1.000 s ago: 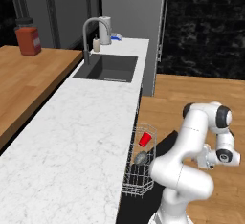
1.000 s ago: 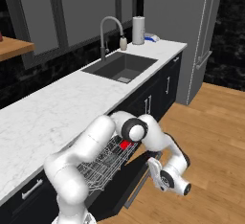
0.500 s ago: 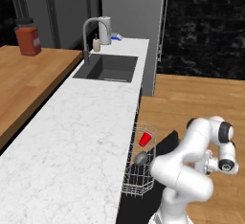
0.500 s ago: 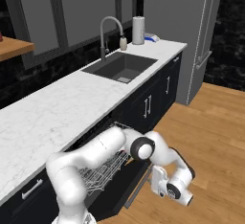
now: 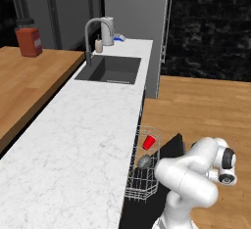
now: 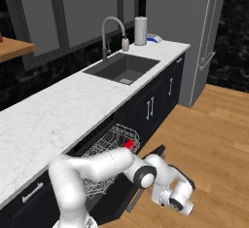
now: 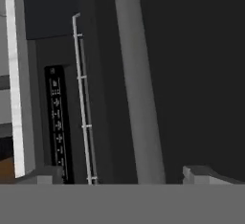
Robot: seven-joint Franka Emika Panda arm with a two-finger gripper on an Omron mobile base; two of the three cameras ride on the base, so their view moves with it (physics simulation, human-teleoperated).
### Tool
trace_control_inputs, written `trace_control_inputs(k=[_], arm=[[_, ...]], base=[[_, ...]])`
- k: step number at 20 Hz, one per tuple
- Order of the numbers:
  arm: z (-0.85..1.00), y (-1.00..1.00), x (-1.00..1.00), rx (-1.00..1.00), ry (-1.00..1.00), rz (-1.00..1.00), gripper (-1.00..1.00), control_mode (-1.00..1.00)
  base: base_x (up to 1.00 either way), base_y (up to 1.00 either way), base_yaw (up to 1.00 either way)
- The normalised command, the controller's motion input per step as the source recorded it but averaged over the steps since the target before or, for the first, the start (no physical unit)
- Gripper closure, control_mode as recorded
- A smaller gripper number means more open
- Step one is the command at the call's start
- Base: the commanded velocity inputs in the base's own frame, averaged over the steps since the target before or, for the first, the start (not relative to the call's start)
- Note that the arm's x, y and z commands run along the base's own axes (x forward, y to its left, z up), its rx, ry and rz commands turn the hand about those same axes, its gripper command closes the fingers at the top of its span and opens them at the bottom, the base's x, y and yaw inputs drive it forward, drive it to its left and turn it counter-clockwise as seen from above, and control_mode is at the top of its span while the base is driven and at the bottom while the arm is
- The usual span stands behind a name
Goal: Pick up the cup and bowl from the counter, place them in the dishwasher, and close the dishwasher door.
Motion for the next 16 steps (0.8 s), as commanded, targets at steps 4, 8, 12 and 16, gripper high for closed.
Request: trace_control_inputs(k=[4, 8, 12, 16], arm=[[-0.87, 0.0, 0.08, 0.06, 0.0, 0.12, -1.0, -1.0], [-0.38, 0.21, 0.1, 0.11, -0.12, 0.16, -1.0, -1.0], [0.0, 0.45, -0.06, 0.26, -0.26, 0.17, -1.0, -1.0], [0.14, 0.79, -0.17, 0.4, -0.24, 0.2, -1.0, -1.0]], base=[[0.0, 0.0, 0.0], [0.0, 0.0, 0.0], [0.0, 0.0, 0.0], [0.0, 0.0, 0.0]])
